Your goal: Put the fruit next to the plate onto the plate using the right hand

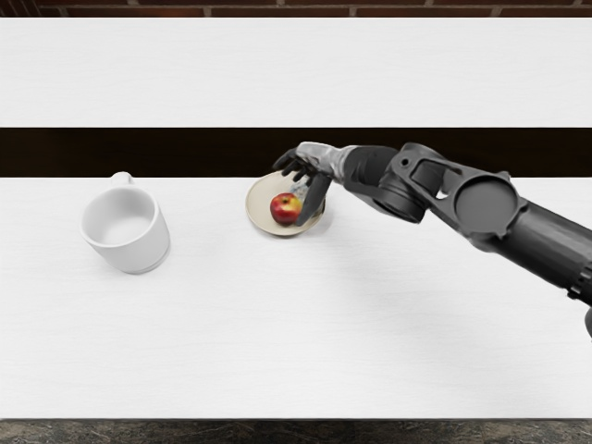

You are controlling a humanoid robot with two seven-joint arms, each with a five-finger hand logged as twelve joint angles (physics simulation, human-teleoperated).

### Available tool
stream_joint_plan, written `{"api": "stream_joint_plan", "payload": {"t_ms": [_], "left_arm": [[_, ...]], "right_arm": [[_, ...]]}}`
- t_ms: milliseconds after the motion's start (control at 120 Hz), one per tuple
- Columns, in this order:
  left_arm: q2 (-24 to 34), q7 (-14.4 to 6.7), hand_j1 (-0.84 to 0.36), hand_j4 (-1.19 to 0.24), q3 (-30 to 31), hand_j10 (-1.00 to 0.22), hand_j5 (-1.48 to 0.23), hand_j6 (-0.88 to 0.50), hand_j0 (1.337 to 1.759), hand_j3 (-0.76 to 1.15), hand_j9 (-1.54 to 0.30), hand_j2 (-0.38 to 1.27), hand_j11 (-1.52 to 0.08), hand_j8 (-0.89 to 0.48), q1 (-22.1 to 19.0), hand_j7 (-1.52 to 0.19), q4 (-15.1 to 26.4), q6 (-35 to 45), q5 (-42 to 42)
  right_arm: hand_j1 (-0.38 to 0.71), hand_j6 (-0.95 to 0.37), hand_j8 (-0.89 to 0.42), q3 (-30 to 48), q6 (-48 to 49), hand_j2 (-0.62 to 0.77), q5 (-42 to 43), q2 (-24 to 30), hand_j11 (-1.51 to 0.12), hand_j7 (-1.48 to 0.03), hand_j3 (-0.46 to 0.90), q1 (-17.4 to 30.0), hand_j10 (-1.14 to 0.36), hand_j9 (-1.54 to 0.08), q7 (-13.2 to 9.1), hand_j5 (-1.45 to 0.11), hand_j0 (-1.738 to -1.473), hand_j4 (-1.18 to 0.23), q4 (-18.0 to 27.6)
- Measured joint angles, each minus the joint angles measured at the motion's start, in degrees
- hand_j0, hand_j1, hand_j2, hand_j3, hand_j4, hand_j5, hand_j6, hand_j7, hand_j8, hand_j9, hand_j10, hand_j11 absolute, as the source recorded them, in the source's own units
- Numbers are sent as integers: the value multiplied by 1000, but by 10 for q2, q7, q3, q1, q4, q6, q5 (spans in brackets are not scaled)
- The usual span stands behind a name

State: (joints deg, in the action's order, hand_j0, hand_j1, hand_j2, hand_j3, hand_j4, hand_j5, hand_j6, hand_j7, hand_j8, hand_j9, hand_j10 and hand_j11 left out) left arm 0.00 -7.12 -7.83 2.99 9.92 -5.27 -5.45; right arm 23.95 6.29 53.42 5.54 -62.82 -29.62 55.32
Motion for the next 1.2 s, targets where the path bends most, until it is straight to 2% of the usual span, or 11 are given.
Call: {"api": "stream_joint_plan", "payload": {"t_ms": [233,500,858,1200], "left_arm": [[0,0,349,0,0,0,0,0,1658,0,0,0,0,0,0,0,0,0,0],[0,0,349,0,0,0,0,0,1658,0,0,0,0,0,0,0,0,0,0],[0,0,349,0,0,0,0,0,1658,0,0,0,0,0,0,0,0,0,0],[0,0,349,0,0,0,0,0,1658,0,0,0,0,0,0,0,0,0,0]], "right_arm": [[-197,-128,-128,15,43,-23,-77,40,-166,-166,0,0,-128,-166,16,-166,-1658,-129,23],[-300,-43,-42,53,123,-7,-163,75,-55,-54,0,4,-42,-55,19,-55,-1658,-43,43],[-341,-8,-8,94,263,-1,-292,140,-9,-9,0,22,-8,-9,19,-10,-1658,-8,50],[-348,-2,-1,120,286,0,-408,224,-2,-2,0,62,-1,-2,16,-2,-1658,-2,48]]}}
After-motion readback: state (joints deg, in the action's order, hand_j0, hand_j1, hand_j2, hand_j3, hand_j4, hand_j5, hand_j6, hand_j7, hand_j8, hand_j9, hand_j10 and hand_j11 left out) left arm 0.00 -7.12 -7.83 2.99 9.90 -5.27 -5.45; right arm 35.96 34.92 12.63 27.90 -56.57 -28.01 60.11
